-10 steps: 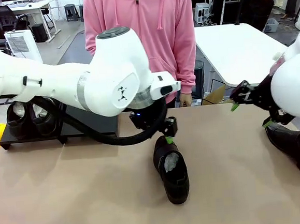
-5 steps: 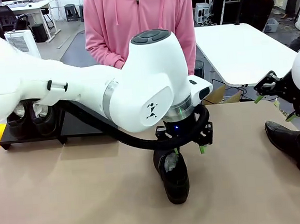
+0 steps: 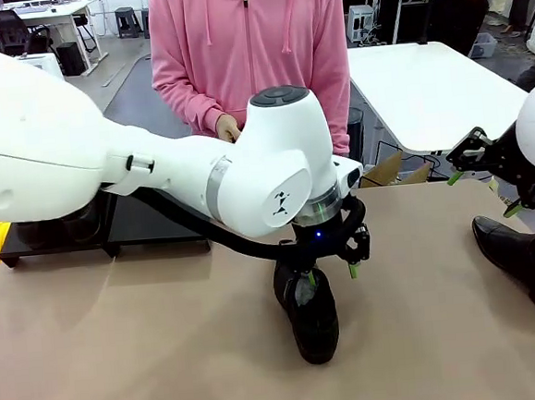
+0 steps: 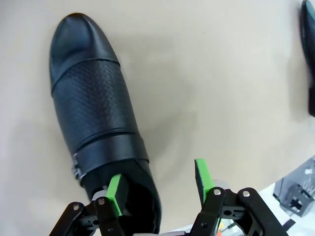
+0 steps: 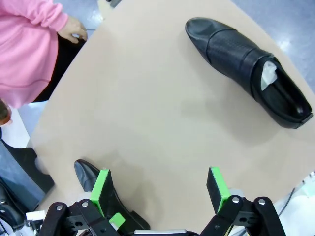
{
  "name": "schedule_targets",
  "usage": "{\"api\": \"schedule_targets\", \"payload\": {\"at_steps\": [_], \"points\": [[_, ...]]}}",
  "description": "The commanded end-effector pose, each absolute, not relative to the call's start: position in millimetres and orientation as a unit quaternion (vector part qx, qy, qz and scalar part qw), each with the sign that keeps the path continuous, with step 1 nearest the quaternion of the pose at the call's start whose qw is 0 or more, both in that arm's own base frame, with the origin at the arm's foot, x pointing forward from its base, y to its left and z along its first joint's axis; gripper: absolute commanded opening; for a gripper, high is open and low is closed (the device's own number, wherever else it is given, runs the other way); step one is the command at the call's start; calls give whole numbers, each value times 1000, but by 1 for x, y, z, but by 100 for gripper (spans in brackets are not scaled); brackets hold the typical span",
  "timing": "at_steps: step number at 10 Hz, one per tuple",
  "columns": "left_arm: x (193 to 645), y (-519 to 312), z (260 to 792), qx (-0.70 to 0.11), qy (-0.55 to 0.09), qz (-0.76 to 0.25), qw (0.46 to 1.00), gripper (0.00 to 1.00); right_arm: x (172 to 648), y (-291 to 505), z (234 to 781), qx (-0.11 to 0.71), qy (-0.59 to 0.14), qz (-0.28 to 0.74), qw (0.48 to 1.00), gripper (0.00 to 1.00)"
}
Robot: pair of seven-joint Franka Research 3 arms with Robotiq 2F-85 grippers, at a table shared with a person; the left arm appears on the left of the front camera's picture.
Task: Organize the shoes by placing them on the stand.
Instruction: Place the Shoe from the middle of the table onto the Shoes Stand.
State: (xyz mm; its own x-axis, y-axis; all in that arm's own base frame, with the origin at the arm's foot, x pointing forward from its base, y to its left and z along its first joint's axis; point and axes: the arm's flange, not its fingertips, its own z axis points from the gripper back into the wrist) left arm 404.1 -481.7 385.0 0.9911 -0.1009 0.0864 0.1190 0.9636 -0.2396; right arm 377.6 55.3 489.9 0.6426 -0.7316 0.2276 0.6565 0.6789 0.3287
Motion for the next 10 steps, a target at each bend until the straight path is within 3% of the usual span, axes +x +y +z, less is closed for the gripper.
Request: {"api": "schedule_targets", "payload": {"at_steps": [1,7,8,10], "points": [[407,-504,381,-93,-16,-38,995,71,377,55,490,114,-178,-384,899,100],[411,-509,359,-30,28,6,999,71,377,55,490,114,-178,-384,899,100],[412,-507,356,-22,29,1,999,67,377,55,490,114,-178,-384,899,100],[411,-506,354,-13,29,-15,999,33,377,55,490,114,-178,-384,899,100]]}}
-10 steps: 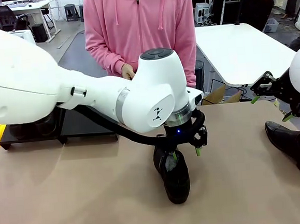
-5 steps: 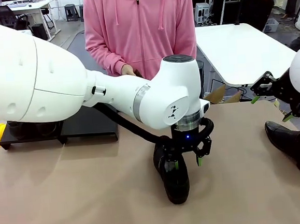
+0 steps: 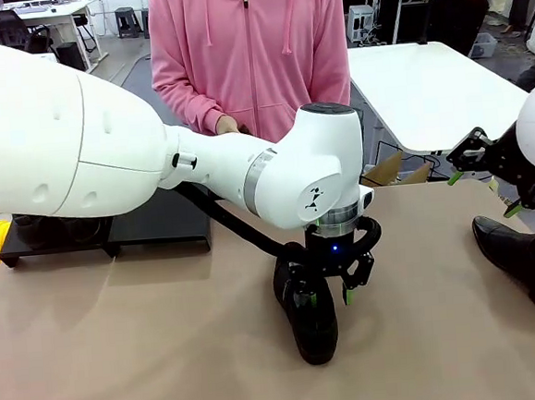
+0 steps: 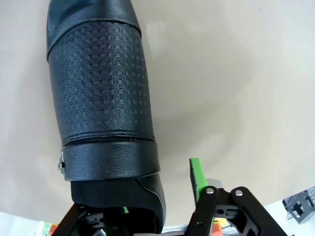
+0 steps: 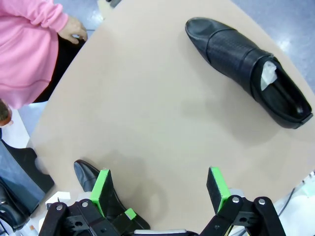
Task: Organize the shoes by placing them on the stand.
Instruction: Place the Shoe from the middle of the table onto the Shoes Stand.
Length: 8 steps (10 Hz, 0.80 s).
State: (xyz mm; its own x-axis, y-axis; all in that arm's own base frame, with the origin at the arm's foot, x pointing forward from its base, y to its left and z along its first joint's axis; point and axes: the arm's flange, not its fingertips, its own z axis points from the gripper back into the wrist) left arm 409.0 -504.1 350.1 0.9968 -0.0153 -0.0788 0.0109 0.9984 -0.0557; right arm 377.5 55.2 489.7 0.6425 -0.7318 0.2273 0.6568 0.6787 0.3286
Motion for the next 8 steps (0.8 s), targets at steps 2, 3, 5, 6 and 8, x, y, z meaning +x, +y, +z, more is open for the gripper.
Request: {"api": "schedule_targets", "payload": {"at_steps": [2,3,5,6,8], "points": [[410,-505,356,-11,24,-16,1000,0,377,55,490,114,-178,-384,899,100],[410,-504,356,-11,26,-16,999,0,377,55,490,114,-178,-384,899,100],[408,-502,359,-13,20,-16,1000,0,377,55,490,114,-178,-384,899,100],[407,-500,360,-12,22,-17,1000,0,377,55,490,114,-178,-384,899,100],[407,-498,363,-12,21,-23,999,0,377,55,490,114,-178,-384,899,100]]}}
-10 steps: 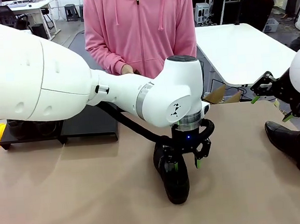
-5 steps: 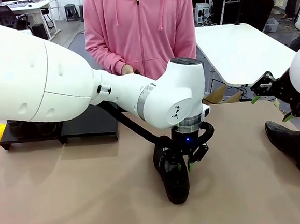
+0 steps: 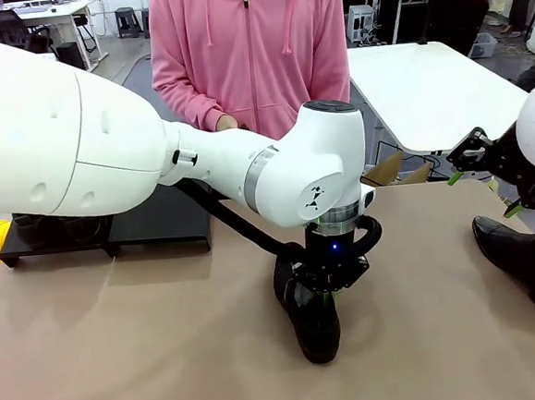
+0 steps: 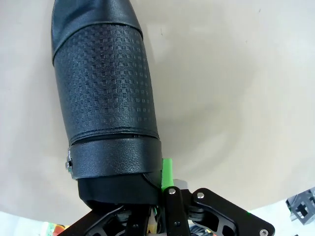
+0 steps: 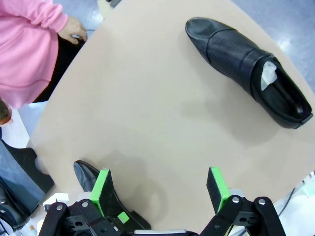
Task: Organize the shoes by placing them on the stand.
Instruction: Place the Shoe from the middle of the table onto the Shoes Stand.
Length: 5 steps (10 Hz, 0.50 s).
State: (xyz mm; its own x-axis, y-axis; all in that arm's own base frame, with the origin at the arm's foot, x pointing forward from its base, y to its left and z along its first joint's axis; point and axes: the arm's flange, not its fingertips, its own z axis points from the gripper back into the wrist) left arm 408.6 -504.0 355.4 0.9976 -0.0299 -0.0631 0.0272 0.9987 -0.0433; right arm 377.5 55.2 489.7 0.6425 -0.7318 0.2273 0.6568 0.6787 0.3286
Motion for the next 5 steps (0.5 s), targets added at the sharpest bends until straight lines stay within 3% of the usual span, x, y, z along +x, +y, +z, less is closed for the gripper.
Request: {"api": "schedule_targets", "payload": {"at_steps": [1,5], "points": [[405,-497,364,-14,20,-30,999,0,377,55,490,114,-178,-384,899,100],[384,-479,392,-54,17,-78,995,0,377,55,490,114,-178,-384,899,100]]}}
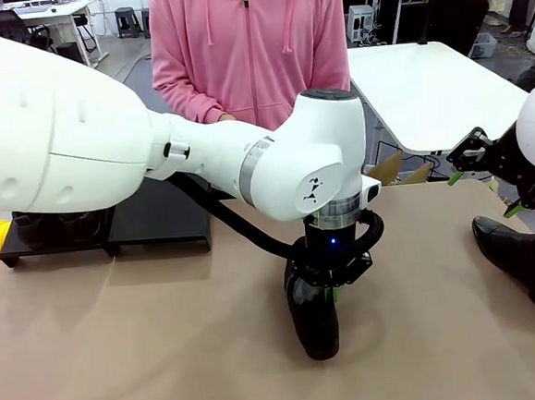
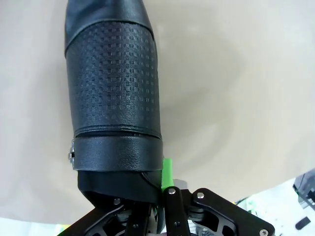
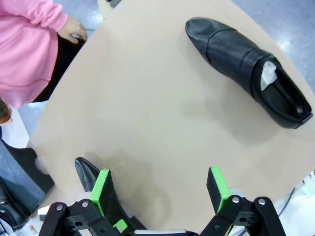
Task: Organize the shoes by placing them on the stand.
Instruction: Place the Shoe from the middle of the table onto the Shoes Stand.
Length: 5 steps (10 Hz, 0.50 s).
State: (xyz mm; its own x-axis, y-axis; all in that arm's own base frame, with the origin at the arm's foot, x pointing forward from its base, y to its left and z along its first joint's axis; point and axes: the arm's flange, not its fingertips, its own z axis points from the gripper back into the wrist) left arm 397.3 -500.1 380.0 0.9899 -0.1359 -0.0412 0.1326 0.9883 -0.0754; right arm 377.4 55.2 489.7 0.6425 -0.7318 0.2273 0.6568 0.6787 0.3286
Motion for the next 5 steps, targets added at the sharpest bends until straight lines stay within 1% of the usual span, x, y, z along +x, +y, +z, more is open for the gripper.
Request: {"api": "schedule_targets", "payload": {"at_steps": [1,2,4,5], "points": [[379,-468,406,-54,-11,-86,995,0,377,55,490,114,-178,-384,899,100],[380,-445,428,-26,-50,-103,993,0,377,55,490,114,-178,-384,899,100],[385,-391,486,49,-176,-96,979,0,377,55,490,114,-178,-384,899,100],[393,-360,509,69,-221,-89,969,0,377,55,490,114,-178,-384,899,100]]}}
